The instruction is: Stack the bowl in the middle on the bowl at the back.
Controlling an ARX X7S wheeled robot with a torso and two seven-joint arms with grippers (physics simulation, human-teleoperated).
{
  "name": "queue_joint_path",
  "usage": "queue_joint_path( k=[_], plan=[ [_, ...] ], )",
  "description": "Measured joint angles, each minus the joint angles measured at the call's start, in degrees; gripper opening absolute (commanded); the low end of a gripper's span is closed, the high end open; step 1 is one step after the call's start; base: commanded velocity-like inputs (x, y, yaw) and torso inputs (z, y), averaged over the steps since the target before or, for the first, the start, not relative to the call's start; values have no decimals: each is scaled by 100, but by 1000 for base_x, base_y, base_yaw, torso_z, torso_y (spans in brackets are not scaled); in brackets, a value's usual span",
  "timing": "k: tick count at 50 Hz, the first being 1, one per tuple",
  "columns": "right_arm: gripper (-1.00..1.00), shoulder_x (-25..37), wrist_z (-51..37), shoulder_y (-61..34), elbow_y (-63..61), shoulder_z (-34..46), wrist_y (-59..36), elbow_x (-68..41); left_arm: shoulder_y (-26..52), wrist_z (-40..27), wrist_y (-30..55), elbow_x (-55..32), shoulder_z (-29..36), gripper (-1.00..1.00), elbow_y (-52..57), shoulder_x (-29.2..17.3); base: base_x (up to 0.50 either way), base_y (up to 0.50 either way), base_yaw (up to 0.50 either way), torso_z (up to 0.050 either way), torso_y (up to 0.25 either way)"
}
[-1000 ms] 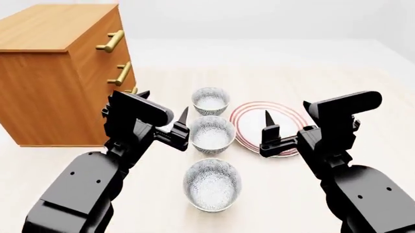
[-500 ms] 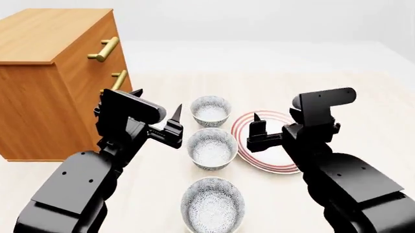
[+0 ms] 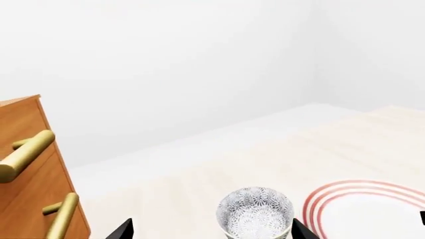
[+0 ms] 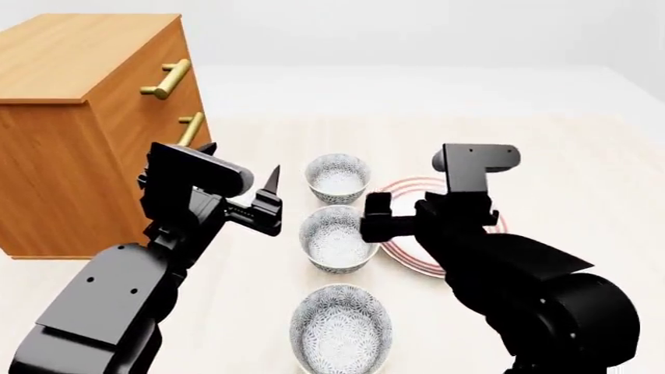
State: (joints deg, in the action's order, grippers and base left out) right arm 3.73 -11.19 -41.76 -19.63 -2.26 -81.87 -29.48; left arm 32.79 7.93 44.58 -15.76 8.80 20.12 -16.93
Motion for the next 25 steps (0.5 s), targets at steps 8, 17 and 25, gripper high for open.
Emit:
queue_joint_path(
  k=[8, 17, 25],
  plan=[
    [100, -184, -368, -107, 132, -161, -170, -257, -1, -8, -30, -16, -8, 100, -19, -15, 0, 0, 0, 0, 0],
    [100, -277, -1013, -166, 259, -267, -335, -723, -9, -14, -67, -33, -11, 100, -39, -32, 0, 0, 0, 0, 0],
    [100, -314, -1748, -150, 408, -358, -440, -1390, -28, -17, -92, -54, -11, 100, -48, -44, 0, 0, 0, 0, 0]
  ],
)
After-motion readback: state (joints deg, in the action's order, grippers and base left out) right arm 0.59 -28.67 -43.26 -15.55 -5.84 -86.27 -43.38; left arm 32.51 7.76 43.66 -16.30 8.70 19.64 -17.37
